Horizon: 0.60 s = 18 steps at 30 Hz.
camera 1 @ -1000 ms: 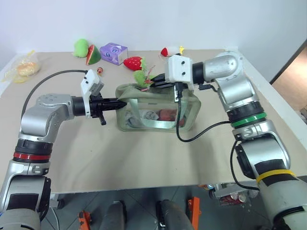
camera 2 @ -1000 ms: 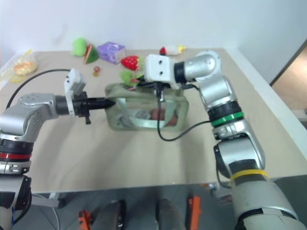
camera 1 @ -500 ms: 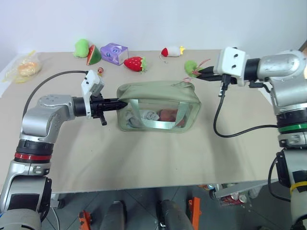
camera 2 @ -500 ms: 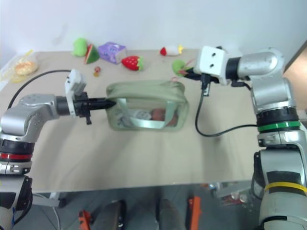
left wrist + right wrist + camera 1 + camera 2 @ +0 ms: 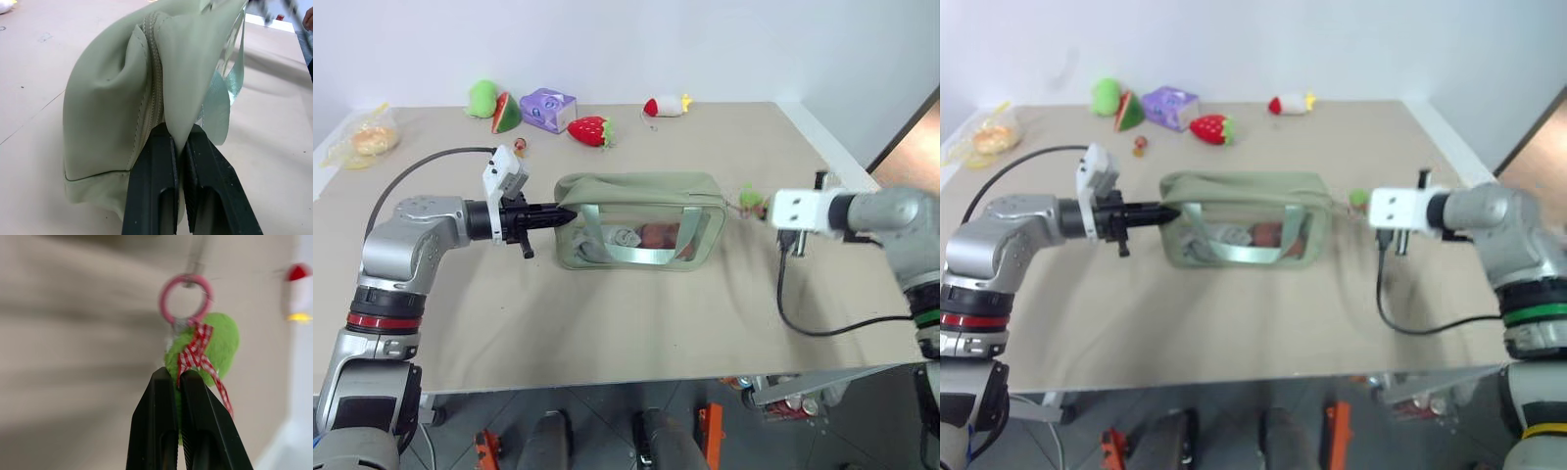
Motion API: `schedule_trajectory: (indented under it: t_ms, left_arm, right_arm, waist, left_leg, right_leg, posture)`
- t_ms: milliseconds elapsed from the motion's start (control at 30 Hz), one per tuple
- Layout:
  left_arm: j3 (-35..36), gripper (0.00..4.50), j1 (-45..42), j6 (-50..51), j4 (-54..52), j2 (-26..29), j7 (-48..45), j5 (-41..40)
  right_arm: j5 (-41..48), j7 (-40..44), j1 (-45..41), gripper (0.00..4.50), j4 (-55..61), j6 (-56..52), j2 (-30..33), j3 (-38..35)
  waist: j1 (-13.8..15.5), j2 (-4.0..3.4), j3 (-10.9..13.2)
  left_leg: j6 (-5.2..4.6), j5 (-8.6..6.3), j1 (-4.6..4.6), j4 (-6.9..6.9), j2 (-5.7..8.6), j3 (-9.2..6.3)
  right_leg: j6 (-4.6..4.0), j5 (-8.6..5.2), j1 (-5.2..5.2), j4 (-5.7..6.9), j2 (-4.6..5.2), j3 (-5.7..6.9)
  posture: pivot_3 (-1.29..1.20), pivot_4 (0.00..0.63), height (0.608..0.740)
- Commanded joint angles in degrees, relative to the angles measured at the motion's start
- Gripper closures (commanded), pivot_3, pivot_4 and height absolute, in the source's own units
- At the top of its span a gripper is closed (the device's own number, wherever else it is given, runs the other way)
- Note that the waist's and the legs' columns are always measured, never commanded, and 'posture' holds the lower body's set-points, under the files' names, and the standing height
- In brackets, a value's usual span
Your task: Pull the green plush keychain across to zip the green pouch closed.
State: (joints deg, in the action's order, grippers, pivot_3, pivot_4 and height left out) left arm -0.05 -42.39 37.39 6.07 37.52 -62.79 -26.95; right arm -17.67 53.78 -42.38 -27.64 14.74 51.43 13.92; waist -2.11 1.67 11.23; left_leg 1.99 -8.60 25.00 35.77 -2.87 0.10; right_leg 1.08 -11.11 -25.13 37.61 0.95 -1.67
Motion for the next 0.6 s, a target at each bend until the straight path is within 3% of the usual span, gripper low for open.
schedule_trajectory:
  t_ms: [33, 233, 500, 600]
  left_arm:
    - [0.9, 4.50, 0.6, 0.1, -1.2, 0.6, 0.3, -0.3]
    - [1.0, 4.50, 0.8, 0.5, -1.5, 0.6, 0.7, -0.6]
    - [1.2, 4.50, 1.7, 0.9, -2.5, 0.6, 1.6, -1.2]
    - [1.6, 4.50, 2.0, 1.1, -2.8, 0.5, 1.8, -1.7]
  right_arm:
    - [-3.1, -3.3, 1.2, 4.48, 0.8, 0.7, -1.9, 1.8]
    - [-9.6, -9.0, -0.1, 4.48, -6.0, 5.9, -5.3, 6.8]
    - [-6.6, -0.2, 1.3, 4.48, -5.3, 8.6, -5.3, 8.4]
    - [-4.9, -1.3, -0.1, 4.48, -6.7, 5.7, -6.3, 5.7]
  waist:
    - [0.0, -0.02, 0.0]
    - [-0.4, 0.06, 0.0]
    - [-0.5, 0.32, -0.2]
    - [-0.5, 0.48, -0.3]
  left_leg:
    - [0.00, 0.00, 0.01, 0.02, 0.00, 0.00]
    - [-0.04, 0.05, 0.00, 0.13, 0.02, 0.00]
    - [-0.04, 0.04, -0.48, 0.01, 0.01, -0.01]
    - [-0.03, 0.03, -0.78, -0.15, 0.00, -0.02]
  right_leg:
    - [0.01, 0.01, -0.01, 0.00, 0.00, 0.00]
    - [-0.05, 0.01, 0.06, 0.00, 0.01, -0.02]
    - [-0.16, -0.05, 0.51, 0.00, 0.00, -0.02]
    - [-0.23, -0.14, 0.81, -0.05, 0.00, 0.00]
  posture:
    - [0.00, 0.150, 0.740]
    - [0.00, 0.150, 0.740]
    - [0.00, 0.150, 0.740]
    - [0.00, 0.150, 0.740]
